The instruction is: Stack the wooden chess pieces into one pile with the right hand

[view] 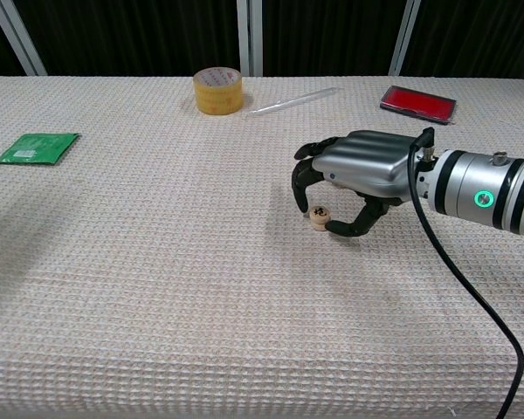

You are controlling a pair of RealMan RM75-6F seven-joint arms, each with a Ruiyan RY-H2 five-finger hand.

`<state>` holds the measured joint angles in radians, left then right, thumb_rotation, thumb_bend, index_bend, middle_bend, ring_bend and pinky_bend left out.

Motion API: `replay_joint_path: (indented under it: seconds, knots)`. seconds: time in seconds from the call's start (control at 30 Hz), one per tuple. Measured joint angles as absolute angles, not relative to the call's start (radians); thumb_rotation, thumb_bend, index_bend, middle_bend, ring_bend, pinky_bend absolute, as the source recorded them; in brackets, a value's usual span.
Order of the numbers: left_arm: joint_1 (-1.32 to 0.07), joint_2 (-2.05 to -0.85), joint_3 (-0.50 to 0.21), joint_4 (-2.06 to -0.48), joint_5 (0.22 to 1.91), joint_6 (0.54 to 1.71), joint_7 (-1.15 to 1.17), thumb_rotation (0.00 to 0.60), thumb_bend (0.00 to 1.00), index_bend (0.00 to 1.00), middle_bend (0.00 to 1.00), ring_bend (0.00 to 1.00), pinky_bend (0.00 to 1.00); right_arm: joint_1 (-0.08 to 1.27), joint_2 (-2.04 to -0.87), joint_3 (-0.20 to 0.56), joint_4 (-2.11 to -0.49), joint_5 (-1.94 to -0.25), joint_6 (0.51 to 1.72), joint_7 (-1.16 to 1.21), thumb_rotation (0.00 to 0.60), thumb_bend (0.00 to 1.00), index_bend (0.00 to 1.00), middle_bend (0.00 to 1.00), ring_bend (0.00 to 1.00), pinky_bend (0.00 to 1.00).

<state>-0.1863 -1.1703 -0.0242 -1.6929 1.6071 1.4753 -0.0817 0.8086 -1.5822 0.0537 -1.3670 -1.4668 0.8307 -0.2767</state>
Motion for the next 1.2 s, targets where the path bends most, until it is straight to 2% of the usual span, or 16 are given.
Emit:
replay_joint_path:
  seconds: [0.27,0.4,0.6,0.77,1.1,1.2]
  knots:
    - [-0.178,-1.168,-0.024,-1.685,1.602,1.486,-0.095,0.6,0.05,0.24,0.18,0.16,0.21,0.748,-1.483,0.06,-1.435,-1.432,0.921,-0.311,0.6,0.25,0.33,0.21,0.03,0.14]
    - [-0.18,-1.175,-0.023,-1.679,1.605,1.483,-0.102,0.6,0.05,0.24,0.18,0.16,0.21,0.72,-1.461,0.06,-1.436,-1.379,0.927,-0.309,0.6,0.18,0.36,0.22,0.03,0.14]
    - [-0.183,-1.177,-0.022,-1.679,1.609,1.478,-0.097,0.6,0.05,0.24,0.18,0.16,0.21,0.709,-1.495,0.055,-1.352,-1.346,0.9,-0.29,0.6,0.19,0.39,0.22,0.03,0.14]
    - [-0.181,-1.174,-0.024,-1.683,1.607,1.482,-0.094,0.6,0.05,0.24,0.18,0.16,0.21,0.713,-1.532,0.054,-1.293,-1.349,0.877,-0.244,0.6,0.26,0.41,0.23,0.03,0.14]
    - [-0.18,-1.175,-0.023,-1.683,1.603,1.479,-0.092,0.6,0.05,0.24,0.18,0.16,0.21,0.719,-1.549,0.052,-1.254,-1.376,0.872,-0.208,0.6,0.27,0.43,0.24,0.03,0.14]
    - [-0.181,-1.175,-0.024,-1.683,1.602,1.477,-0.09,0.6,0.05,0.24,0.18,0.16,0.21,0.72,-1.551,0.052,-1.249,-1.381,0.87,-0.201,0.6,0.29,0.46,0.26,0.03,0.14]
